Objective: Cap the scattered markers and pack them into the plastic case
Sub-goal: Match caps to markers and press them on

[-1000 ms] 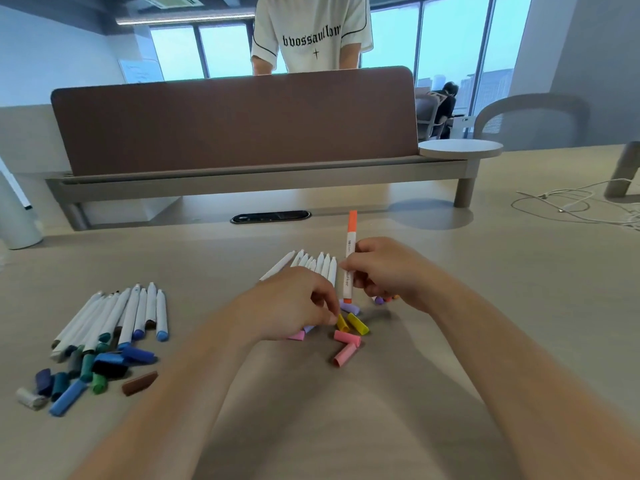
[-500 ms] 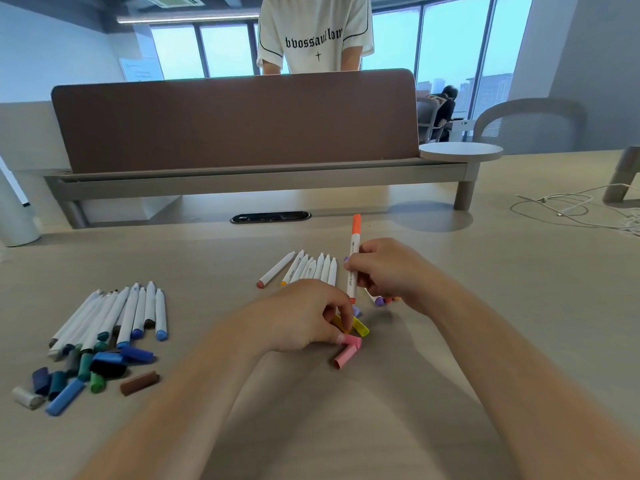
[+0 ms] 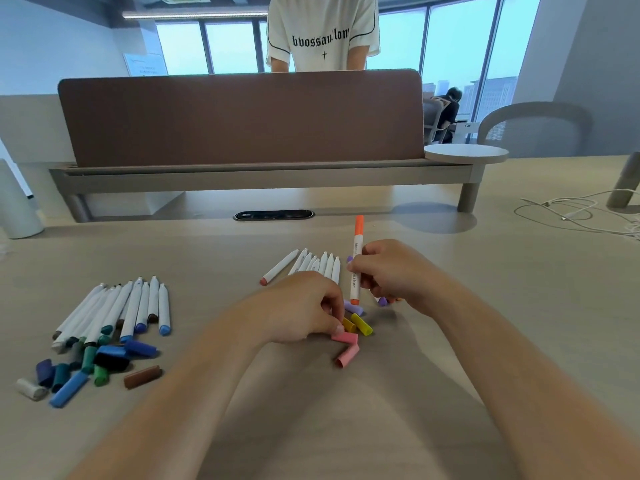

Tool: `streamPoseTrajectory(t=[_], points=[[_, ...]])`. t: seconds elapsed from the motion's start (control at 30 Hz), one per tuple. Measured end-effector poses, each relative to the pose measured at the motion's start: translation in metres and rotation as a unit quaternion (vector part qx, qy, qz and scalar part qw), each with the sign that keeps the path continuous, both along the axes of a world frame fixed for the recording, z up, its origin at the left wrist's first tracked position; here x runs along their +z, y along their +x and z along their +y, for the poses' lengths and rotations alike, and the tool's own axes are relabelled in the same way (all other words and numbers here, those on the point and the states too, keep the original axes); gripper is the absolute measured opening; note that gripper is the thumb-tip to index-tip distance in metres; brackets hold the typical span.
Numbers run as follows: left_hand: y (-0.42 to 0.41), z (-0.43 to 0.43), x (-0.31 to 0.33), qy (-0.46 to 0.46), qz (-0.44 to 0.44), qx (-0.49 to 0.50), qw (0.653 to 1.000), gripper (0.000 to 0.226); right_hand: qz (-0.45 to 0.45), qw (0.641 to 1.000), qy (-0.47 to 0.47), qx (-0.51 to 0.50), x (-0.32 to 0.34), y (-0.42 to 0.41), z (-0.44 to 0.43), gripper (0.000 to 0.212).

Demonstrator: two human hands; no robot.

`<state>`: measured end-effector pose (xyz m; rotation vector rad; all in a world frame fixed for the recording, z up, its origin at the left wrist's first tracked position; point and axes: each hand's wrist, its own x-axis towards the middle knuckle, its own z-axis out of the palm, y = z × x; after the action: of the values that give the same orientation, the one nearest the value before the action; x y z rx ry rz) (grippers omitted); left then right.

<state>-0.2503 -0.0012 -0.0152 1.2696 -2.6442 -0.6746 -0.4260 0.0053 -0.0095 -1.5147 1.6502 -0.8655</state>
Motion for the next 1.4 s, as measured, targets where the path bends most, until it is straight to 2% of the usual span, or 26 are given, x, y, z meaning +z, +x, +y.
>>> streamPoseTrajectory(t=[0.13, 0.37, 0.53, 0.67, 0.8, 0.93, 1.03, 1.17, 1.27, 1.33, 1.4], points=[[0.002, -0.004, -0.001, -0.035, 0.018, 0.036, 0.999, 0.009, 0.052, 0.998, -0.013, -0.015, -0.004, -0.002, -0.003, 0.023], [0.003, -0.01, -0.002, -0.112, 0.064, 0.11, 0.985, 0.008, 0.248, 0.963, -0.016, -0.104, -0.018, -0.007, -0.022, 0.034], [0.005, -0.014, -0.006, -0.112, 0.084, 0.133, 0.981, 0.008, 0.337, 0.934, 0.007, -0.117, -0.022, 0.001, -0.029, 0.028], [0.004, -0.014, -0.005, -0.11, 0.098, 0.138, 0.979, 0.008, 0.398, 0.91, 0.008, -0.114, -0.023, 0.008, -0.032, 0.013], [0.005, -0.013, -0.003, -0.106, 0.112, 0.146, 0.977, 0.008, 0.413, 0.905, -0.034, -0.1, -0.029, 0.014, -0.038, 0.01], [0.006, -0.014, 0.0, -0.106, 0.128, 0.152, 0.974, 0.009, 0.379, 0.922, -0.036, -0.064, -0.026, 0.031, -0.045, 0.013], [0.007, -0.013, 0.0, -0.104, 0.14, 0.153, 0.973, 0.01, 0.385, 0.921, 0.005, -0.053, -0.02, 0.042, -0.055, 0.007], [0.008, -0.013, 0.001, -0.106, 0.141, 0.154, 0.972, 0.013, 0.389, 0.917, 0.073, -0.043, -0.018, 0.05, -0.066, 0.019], [0.01, -0.014, 0.003, -0.115, 0.139, 0.164, 0.97, 0.012, 0.387, 0.916, 0.103, -0.04, -0.014, 0.052, -0.067, 0.016], [0.012, -0.015, 0.004, -0.122, 0.14, 0.172, 0.967, 0.012, 0.374, 0.919, 0.117, -0.035, -0.01, 0.049, -0.064, 0.011], [0.012, -0.015, 0.005, -0.115, 0.123, 0.173, 0.97, 0.011, 0.331, 0.937, 0.108, -0.042, -0.004, 0.041, -0.057, 0.017]])
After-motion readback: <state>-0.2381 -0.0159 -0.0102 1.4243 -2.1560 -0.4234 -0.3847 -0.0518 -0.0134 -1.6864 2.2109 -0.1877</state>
